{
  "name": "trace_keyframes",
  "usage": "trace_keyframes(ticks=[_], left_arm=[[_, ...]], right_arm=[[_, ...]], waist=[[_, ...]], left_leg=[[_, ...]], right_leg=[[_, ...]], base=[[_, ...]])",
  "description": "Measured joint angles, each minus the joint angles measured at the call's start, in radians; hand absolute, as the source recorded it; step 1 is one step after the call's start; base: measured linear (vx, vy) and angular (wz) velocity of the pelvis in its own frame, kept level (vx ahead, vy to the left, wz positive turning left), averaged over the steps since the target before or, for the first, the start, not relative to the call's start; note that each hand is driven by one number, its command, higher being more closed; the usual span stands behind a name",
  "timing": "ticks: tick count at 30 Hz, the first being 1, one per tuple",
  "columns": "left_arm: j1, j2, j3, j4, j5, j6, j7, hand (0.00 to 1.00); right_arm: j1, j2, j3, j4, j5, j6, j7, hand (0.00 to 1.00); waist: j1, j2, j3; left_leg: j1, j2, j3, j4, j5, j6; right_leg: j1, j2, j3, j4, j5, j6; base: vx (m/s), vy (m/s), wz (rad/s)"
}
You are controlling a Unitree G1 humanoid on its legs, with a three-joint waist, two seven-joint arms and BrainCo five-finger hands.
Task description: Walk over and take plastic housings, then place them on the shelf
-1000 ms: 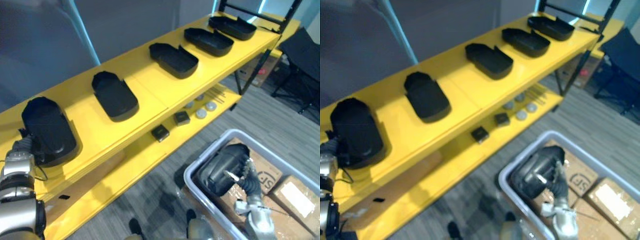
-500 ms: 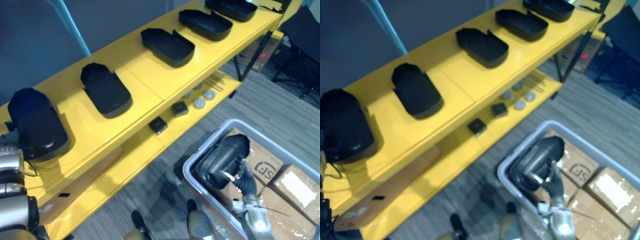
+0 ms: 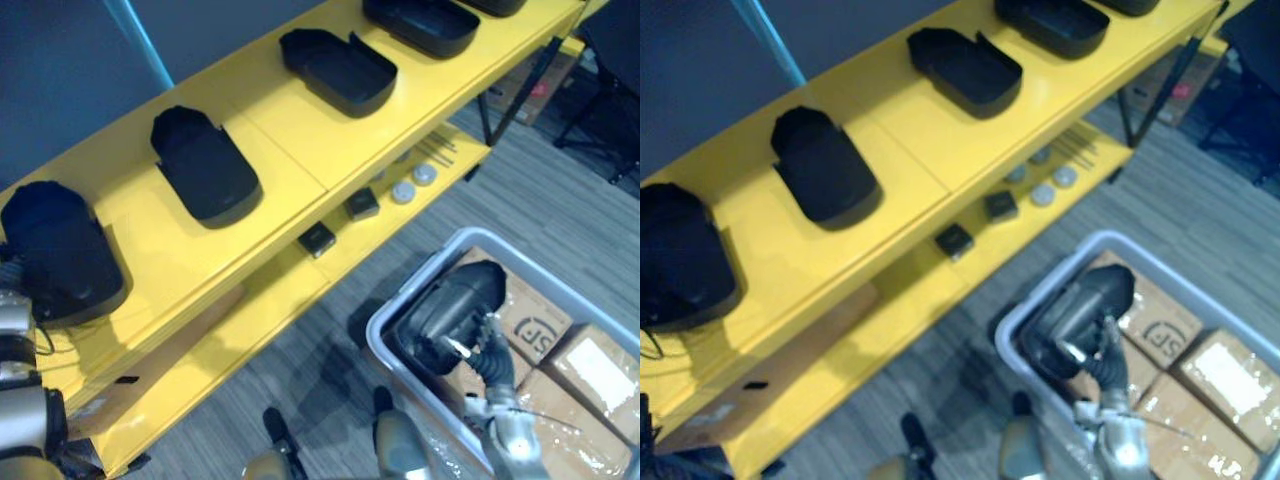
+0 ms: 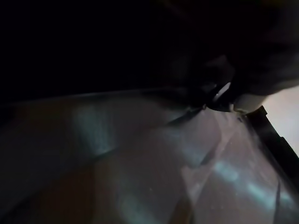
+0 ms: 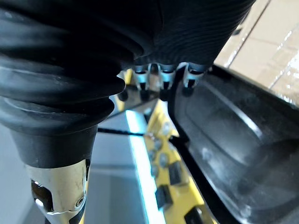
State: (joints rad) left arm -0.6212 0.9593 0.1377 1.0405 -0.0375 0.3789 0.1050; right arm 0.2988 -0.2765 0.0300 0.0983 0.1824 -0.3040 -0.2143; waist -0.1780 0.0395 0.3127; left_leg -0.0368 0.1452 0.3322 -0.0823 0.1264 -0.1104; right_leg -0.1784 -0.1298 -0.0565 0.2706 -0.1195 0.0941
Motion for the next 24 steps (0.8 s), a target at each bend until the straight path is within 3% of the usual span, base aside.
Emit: trace_keyframes(ticks=[1, 9, 20, 22, 24], left_arm=[[0.0, 0.01, 0.0, 0.0, 0.0, 0.0, -0.001, 0.0], [-0.009, 0.024, 0.0, -0.001, 0.005, -0.001, 0.014, 0.0], [-0.04, 0.024, 0.0, -0.005, -0.012, -0.011, 0.242, 0.0], [-0.048, 0.024, 0.001, -0.015, -0.047, -0.033, 0.288, 0.0], [-0.054, 0.024, 0.001, -0.046, -0.082, -0.086, 0.36, 0.0]], right_arm=[[-0.001, 0.0, 0.001, 0.0, 0.0, 0.0, -0.002, 0.0], [-0.021, 0.0, 0.0, 0.0, 0.0, 0.003, -0.008, 0.0], [-0.026, 0.002, 0.001, 0.0, 0.0, 0.002, -0.028, 0.0], [-0.027, 0.003, 0.001, 0.0, 0.0, 0.002, -0.028, 0.0], [-0.027, 0.008, 0.002, 0.0, -0.001, 0.001, -0.028, 0.0]], waist=[[0.0, -0.002, 0.006], [0.0, -0.002, 0.008], [0.0, -0.013, 0.024], [0.001, -0.013, 0.024], [0.001, -0.013, 0.024]], left_leg=[[-0.001, -0.001, 0.0, 0.0, 0.0, 0.0], [-0.029, -0.006, -0.009, 0.0, 0.0, 0.001], [-0.027, -0.007, -0.01, 0.0, 0.0, 0.001], [-0.027, -0.007, -0.011, 0.0, 0.0, 0.001], [-0.027, -0.007, -0.013, 0.0, 0.0, 0.001]], right_leg=[[-0.001, -0.001, 0.0, 0.0, 0.0, 0.0], [-0.029, -0.005, -0.003, 0.021, 0.004, 0.007], [-0.028, -0.007, -0.002, 0.021, 0.001, 0.006], [-0.028, -0.007, -0.003, 0.021, 0.001, 0.007], [-0.026, -0.007, -0.006, 0.021, 0.001, 0.006]], base=[[0.0, 0.0, 0.0], [0.02, -0.002, 0.03], [0.0, 0.0, 0.0], [0.0, 0.0, 0.0], [0.0, 0.0, 0.0]])
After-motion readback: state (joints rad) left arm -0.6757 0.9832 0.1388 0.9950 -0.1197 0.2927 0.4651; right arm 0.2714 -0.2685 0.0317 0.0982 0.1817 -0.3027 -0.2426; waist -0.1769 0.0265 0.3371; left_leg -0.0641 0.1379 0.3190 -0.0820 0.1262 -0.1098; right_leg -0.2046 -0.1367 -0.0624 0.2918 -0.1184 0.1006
